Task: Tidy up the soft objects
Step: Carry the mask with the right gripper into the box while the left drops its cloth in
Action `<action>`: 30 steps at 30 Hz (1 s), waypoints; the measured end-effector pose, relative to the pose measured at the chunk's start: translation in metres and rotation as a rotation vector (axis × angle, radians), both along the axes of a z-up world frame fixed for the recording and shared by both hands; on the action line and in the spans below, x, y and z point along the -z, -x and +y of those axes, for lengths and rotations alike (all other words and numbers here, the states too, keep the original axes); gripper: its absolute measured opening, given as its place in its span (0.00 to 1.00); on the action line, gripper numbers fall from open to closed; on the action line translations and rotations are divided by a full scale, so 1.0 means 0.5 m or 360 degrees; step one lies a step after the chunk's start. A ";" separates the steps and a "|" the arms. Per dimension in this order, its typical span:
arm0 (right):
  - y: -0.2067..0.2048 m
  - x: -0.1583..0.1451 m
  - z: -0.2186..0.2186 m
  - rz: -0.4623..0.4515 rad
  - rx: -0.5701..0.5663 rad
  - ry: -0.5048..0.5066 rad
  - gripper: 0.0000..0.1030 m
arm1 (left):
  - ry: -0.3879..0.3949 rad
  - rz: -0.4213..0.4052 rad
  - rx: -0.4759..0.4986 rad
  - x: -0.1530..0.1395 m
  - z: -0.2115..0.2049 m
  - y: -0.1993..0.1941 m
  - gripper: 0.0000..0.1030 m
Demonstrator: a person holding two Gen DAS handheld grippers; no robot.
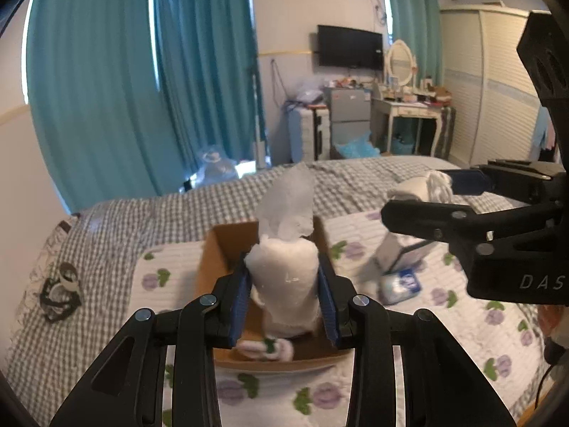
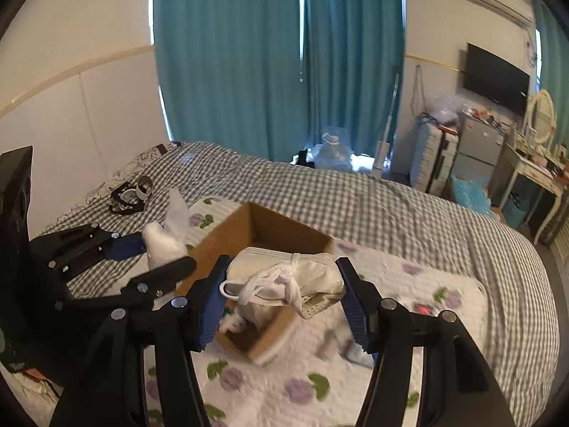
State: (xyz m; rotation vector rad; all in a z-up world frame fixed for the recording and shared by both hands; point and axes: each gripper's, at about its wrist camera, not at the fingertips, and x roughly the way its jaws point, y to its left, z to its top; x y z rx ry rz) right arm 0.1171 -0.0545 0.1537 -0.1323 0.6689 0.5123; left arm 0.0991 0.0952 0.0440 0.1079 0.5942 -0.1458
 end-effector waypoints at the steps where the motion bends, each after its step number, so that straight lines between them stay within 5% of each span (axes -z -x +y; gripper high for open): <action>1: -0.019 0.010 0.019 0.0017 -0.0012 0.0018 0.57 | 0.0021 0.0023 -0.0013 0.011 0.018 -0.016 0.33; 13: -0.214 0.207 0.122 0.0299 0.0014 -0.0016 0.58 | 0.0006 0.0197 -0.0003 0.165 0.071 -0.134 0.33; 15: -0.236 0.240 0.131 0.0343 0.0019 -0.0002 0.60 | -0.0006 0.0196 -0.0023 0.184 0.073 -0.146 0.34; 16: -0.241 0.248 0.130 0.0343 0.0029 -0.0001 0.69 | 0.0001 0.0208 -0.0030 0.193 0.074 -0.152 0.35; 17: -0.244 0.254 0.128 0.0330 0.0046 -0.0001 0.81 | 0.0019 0.0228 -0.0028 0.203 0.076 -0.159 0.36; 21: -0.252 0.259 0.115 0.0235 0.0082 -0.0028 0.86 | 0.0016 0.0211 -0.0076 0.219 0.081 -0.166 0.68; 30: -0.243 0.209 0.072 0.0198 0.0146 -0.0069 0.89 | -0.0061 0.0115 -0.0136 0.166 0.084 -0.150 0.68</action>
